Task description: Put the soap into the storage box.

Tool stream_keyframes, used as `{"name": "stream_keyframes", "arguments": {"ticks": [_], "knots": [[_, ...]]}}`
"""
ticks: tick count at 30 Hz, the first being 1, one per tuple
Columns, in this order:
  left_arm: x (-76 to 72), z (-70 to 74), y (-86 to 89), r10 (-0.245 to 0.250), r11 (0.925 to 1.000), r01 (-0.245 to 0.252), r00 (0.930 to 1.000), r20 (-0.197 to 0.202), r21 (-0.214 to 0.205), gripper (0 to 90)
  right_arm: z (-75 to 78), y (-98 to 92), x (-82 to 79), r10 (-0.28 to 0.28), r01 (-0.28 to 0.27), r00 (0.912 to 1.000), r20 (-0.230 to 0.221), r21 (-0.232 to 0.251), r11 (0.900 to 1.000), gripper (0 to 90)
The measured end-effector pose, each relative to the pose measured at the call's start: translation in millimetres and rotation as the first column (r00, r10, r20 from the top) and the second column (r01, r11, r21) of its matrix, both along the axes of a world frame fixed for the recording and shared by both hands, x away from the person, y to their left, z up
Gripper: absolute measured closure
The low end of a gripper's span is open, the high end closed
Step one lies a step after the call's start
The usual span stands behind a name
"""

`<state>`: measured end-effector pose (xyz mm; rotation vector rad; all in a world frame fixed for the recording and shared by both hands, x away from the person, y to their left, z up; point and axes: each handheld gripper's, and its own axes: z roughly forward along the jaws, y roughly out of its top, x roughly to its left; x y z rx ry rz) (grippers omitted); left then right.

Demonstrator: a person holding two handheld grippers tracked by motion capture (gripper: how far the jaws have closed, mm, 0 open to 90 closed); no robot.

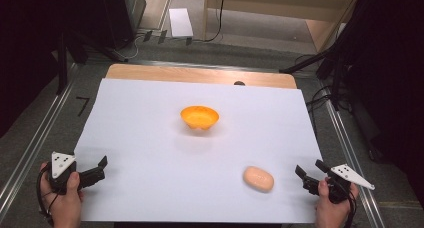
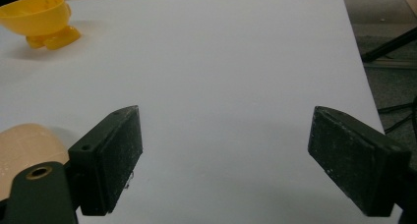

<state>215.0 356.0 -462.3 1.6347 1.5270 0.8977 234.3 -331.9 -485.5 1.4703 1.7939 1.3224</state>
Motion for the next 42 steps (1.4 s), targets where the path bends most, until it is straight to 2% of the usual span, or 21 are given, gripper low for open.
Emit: {"name": "stream_keyframes", "arguments": {"ticks": [3,5,8,9,10,13,15,17,20,23,24,28,29,30,31,32,34,38,39,40,42], "knots": [[0.2,0.1,-0.9,-0.001,0.9999,0.001,1.0000,-0.005,0.010,0.0,1.4,1.0,1.4,0.020,-0.021,0.9996,-0.022,-0.003,0.9998,14.4],[0.1,0.0,-0.7,-0.001,1.0000,0.001,1.0000,-0.002,0.008,0.0,2.7,1.9,1.9,0.045,-0.045,0.9985,-0.031,-0.007,0.9990,18.3],[-0.2,0.0,-0.5,-0.004,1.0000,0.004,1.0000,0.000,0.005,0.0,3.8,7.1,2.0,0.098,-0.102,0.9931,-0.064,-0.069,0.9924,18.4],[-0.2,0.0,-0.5,-0.004,1.0000,0.004,1.0000,0.000,0.005,0.0,3.8,7.1,2.0,0.098,-0.102,0.9931,-0.064,-0.069,0.9924,18.4],[0.6,-0.2,-0.9,-0.004,0.9999,0.004,1.0000,-0.007,0.010,0.0,4.9,9.6,2.4,0.134,-0.140,0.9873,-0.085,-0.074,0.9874,18.3],[2.1,-0.6,-2.3,-0.004,0.9997,0.004,0.9998,-0.020,0.023,0.0,9.9,14.0,4.4,0.171,-0.184,0.9788,-0.112,-0.115,0.9762,18.1],[2.5,-0.6,-2.3,-0.015,0.9996,0.016,0.9995,-0.026,0.022,0.0,16.2,16.3,6.1,0.199,-0.219,0.9710,-0.132,-0.160,0.9624,17.9],[2.1,-0.5,-1.2,-0.019,0.9997,0.019,0.9996,-0.022,0.014,0.0,23.3,17.7,7.0,0.224,-0.250,0.9627,-0.151,-0.181,0.9511,17.6],[1.6,-0.4,-0.3,-0.022,0.9998,0.022,0.9996,-0.018,0.001,0.0,32.0,21.3,9.4,0.271,-0.309,0.9436,-0.190,-0.209,0.9279,17.5],[1.5,-0.4,-1.2,-0.025,0.9996,0.025,0.9995,-0.018,0.009,0.0,38.2,28.5,13.1,0.313,-0.368,0.9201,-0.236,-0.249,0.8958,17.5],[1.3,-0.4,-1.1,-0.029,0.9995,0.029,0.9994,-0.019,0.012,0.0,39.6,31.8,14.5,0.320,-0.380,0.9145,-0.248,-0.257,0.8883,17.5],[0.7,-0.5,-0.6,-0.037,0.9993,0.037,0.9993,-0.007,0.003,0.0,44.1,43.8,22.1,0.370,-0.451,0.8797,-0.299,-0.279,0.8479,17.4],[0.2,-0.3,-0.2,-0.039,0.9992,0.039,0.9992,-0.008,0.004,0.0,44.9,46.8,23.8,0.380,-0.466,0.8708,-0.312,-0.276,0.8406,17.4],[0.1,-0.3,0.1,-0.039,0.9992,0.039,0.9992,-0.006,0.001,0.0,45.9,49.3,25.5,0.386,-0.475,0.8654,-0.319,-0.279,0.8346,17.3],[0.1,-0.3,0.1,-0.039,0.9992,0.039,0.9992,-0.006,0.001,0.0,45.9,49.3,25.5,0.386,-0.475,0.8654,-0.319,-0.279,0.8346,17.3],[0.3,-0.3,0.7,-0.042,0.9991,0.042,0.9991,-0.006,-0.006,0.0,48.0,54.7,28.7,0.402,-0.495,0.8520,-0.335,-0.268,0.8263,15.1],[0.4,-0.3,0.8,-0.041,0.9991,0.040,0.9992,-0.007,-0.013,0.0,50.2,59.6,30.3,0.413,-0.508,0.8434,-0.343,-0.261,0.8206,14.9],[0.7,-0.3,0.8,-0.048,0.9988,0.047,0.9988,-0.011,-0.009,0.0,55.1,69.5,32.8,0.426,-0.532,0.8294,-0.362,-0.282,0.7982,15.1],[0.7,-0.3,0.8,-0.048,0.9988,0.047,0.9988,-0.011,-0.009,0.0,55.1,69.5,32.8,0.426,-0.532,0.8294,-0.362,-0.282,0.7982,15.1],[1.4,-0.4,0.6,-0.047,0.9989,0.047,0.9988,-0.017,-0.007,0.0,56.2,71.2,33.7,0.435,-0.545,0.8211,-0.369,-0.279,0.7906,15.6],[1.5,-0.2,0.6,-0.049,0.9988,0.049,0.9986,-0.022,-0.003,0.0,56.1,72.4,34.1,0.438,-0.557,0.8115,-0.387,-0.284,0.7808,16.4]]}}
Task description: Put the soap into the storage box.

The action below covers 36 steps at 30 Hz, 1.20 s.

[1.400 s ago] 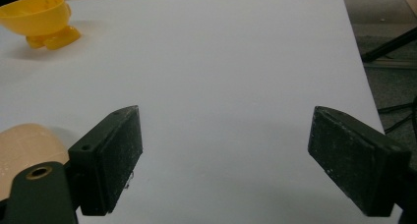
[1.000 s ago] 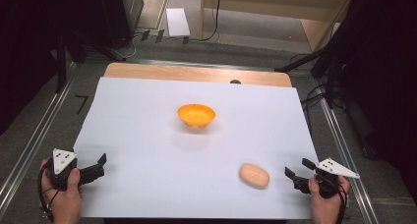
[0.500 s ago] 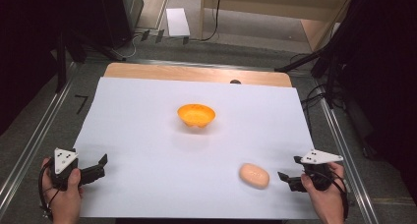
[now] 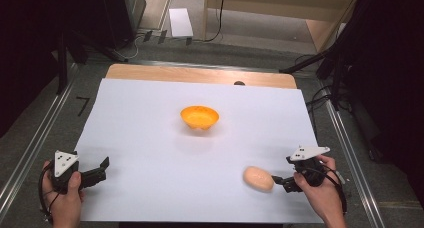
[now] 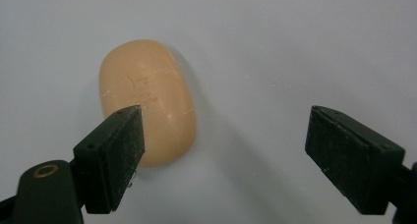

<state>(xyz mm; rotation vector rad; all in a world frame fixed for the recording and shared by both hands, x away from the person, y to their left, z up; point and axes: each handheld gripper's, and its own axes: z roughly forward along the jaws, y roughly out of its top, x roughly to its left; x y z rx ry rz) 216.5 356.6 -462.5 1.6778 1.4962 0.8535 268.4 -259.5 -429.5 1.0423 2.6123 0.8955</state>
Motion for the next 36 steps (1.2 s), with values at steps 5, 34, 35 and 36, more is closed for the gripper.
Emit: {"name": "stream_keyframes", "arguments": {"ticks": [5,34,35,36], "knots": [[-0.1,-0.1,0.2,0.006,1.0000,-0.006,1.0000,0.005,-0.007,0.0,0.4,3.4,0.8,0.032,-0.033,0.9993,-0.021,-0.039,0.9987,17.1],[-0.3,-0.1,-0.1,0.015,0.9999,-0.015,0.9998,0.009,-0.003,0.0,-6.5,65.9,10.8,0.212,-0.243,0.9607,-0.179,-0.174,0.9543,29.4],[-0.3,-0.1,-0.2,0.015,0.9999,-0.015,0.9998,0.009,-0.003,0.0,-7.3,67.2,11.3,0.215,-0.247,0.9598,-0.180,-0.176,0.9530,29.7],[-0.4,-0.1,-0.3,0.015,0.9999,-0.015,0.9999,0.008,-0.003,0.0,-8.1,68.5,11.3,0.218,-0.250,0.9589,-0.182,-0.179,0.9517,29.6]]}}
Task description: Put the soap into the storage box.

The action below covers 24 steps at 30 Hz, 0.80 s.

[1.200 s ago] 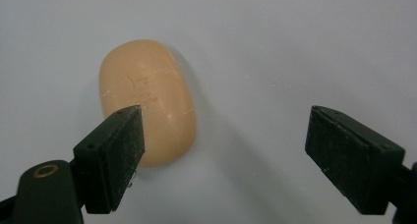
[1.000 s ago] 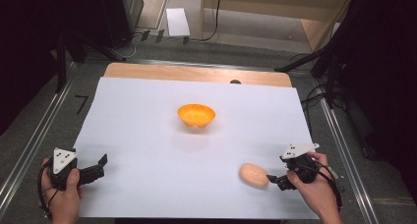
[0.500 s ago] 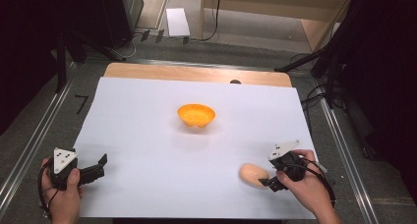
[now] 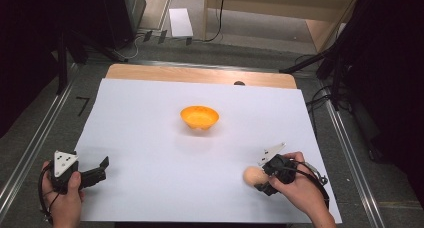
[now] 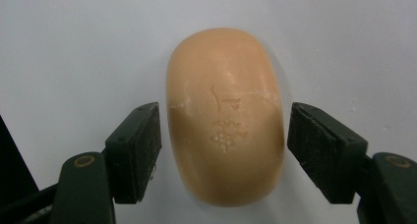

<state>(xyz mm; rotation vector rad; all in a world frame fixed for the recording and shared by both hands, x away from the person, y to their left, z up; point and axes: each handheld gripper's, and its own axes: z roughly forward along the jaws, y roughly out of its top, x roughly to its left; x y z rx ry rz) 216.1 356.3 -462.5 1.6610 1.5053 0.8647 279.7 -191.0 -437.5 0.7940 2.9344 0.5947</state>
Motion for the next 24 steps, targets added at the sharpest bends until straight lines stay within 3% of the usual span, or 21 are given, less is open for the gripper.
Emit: {"name": "stream_keyframes", "arguments": {"ticks": [11,24], "knots": [[-0.6,0.2,0.2,0.000,1.0000,0.000,1.0000,0.005,0.001,0.0,-7.2,7.8,1.4,0.021,-0.020,0.9998,0.002,-0.058,0.9981,31.3],[-1.3,0.1,-0.1,-0.006,1.0000,0.006,0.9999,0.012,0.002,0.0,-14.7,8.8,5.1,0.066,-0.067,0.9976,-0.024,-0.067,0.9955,32.7]]}}
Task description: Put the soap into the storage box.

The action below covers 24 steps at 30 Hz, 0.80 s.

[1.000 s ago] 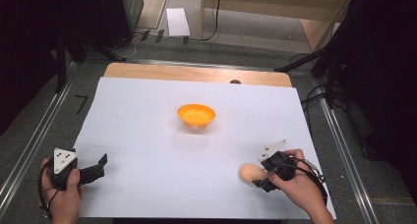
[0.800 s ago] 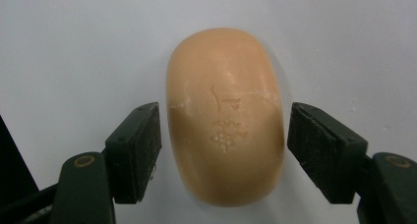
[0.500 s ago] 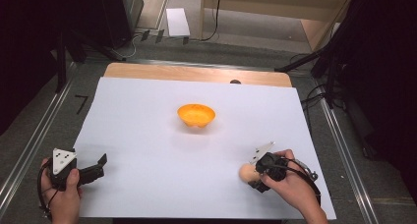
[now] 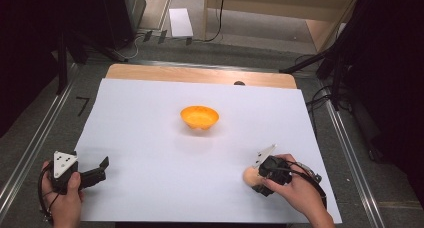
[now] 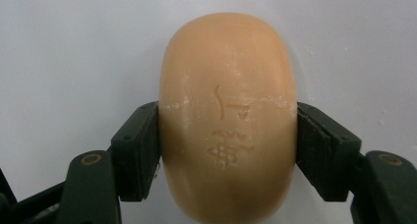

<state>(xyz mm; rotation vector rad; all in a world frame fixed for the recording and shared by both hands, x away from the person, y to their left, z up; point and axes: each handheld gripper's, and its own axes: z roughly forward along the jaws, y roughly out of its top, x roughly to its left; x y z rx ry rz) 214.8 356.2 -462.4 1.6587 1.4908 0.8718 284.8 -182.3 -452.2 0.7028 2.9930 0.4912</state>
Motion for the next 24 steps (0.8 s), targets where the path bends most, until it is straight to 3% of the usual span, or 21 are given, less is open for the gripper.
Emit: {"name": "stream_keyframes", "arguments": {"ticks": [9,14,24], "knots": [[-0.2,0.1,-0.7,0.000,1.0000,0.000,1.0000,-0.002,0.009,0.0,-0.2,6.0,-3.5,-0.006,0.008,0.9997,0.025,-0.048,0.9988,32.4],[0.1,-0.1,-0.9,-0.001,1.0000,0.001,1.0000,-0.003,0.009,0.0,-1.1,3.4,-3.8,0.011,-0.010,0.9993,0.035,-0.029,0.9995,32.6],[0.8,-0.2,-1.0,-0.009,0.9999,0.009,0.9999,-0.006,0.011,0.0,0.7,4.1,0.3,-0.020,0.020,0.9998,0.006,-0.019,0.9996,33.3]]}}
